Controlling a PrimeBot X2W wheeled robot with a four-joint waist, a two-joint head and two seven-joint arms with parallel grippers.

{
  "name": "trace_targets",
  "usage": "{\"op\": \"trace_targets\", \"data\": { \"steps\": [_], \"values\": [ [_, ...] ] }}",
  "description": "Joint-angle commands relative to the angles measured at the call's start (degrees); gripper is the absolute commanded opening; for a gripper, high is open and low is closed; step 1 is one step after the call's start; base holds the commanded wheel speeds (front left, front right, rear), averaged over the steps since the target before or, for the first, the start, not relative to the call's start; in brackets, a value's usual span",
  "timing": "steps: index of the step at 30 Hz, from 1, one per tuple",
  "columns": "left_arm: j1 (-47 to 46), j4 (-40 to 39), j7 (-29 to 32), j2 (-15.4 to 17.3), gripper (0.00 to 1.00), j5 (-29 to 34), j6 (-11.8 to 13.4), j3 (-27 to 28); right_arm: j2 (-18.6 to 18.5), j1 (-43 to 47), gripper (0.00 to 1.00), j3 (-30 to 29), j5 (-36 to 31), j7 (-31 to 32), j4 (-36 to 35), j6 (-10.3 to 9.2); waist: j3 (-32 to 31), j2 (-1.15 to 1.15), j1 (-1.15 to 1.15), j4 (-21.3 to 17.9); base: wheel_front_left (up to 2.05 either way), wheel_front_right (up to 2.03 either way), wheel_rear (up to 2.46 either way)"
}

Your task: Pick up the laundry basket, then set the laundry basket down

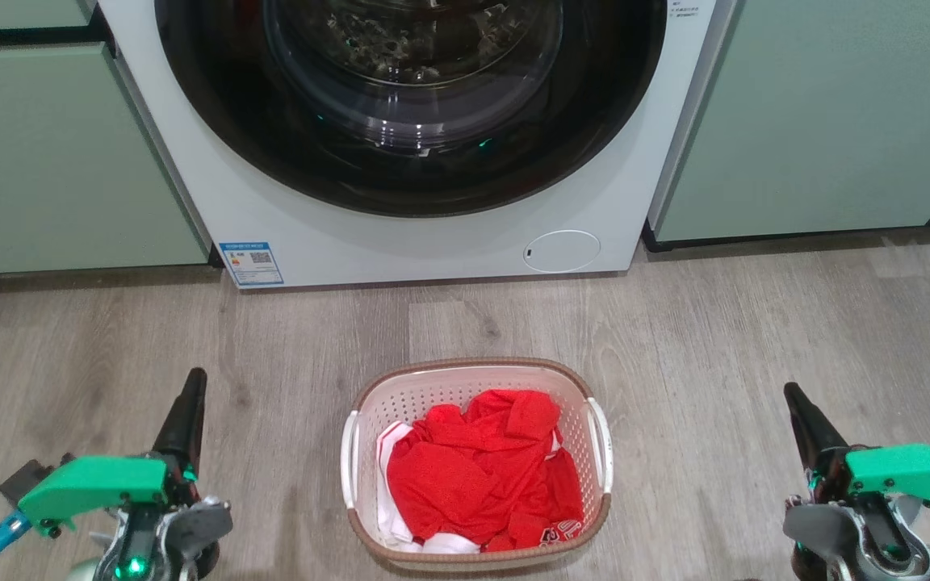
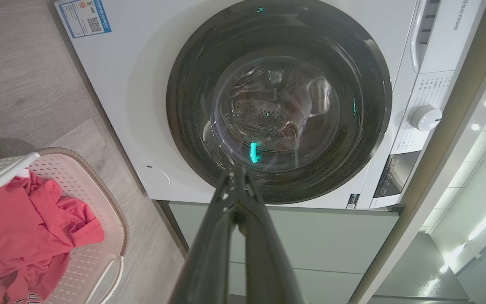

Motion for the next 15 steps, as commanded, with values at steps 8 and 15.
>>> {"op": "trace_targets", "data": {
  "steps": [8, 15],
  "values": [
    [-3.73, -1.48, 1.34, 0.59, 0.00, -4.35, -1.39, 3.56, -0.80, -3.64, 0.00, 0.03, 3.99, 1.55, -2.15, 0.57, 0.01, 0.00, 0.00, -0.23, 0.00, 0.00, 0.00],
    [-3.74, -1.47, 1.49, 0.47, 0.00, -4.21, -1.39, 3.74, -0.71, -3.65, 0.00, -0.10, 3.88, 1.66, -2.15, 0.57, 0.01, 0.00, 0.00, -0.23, 0.00, 0.00, 0.00]
  ]
}}
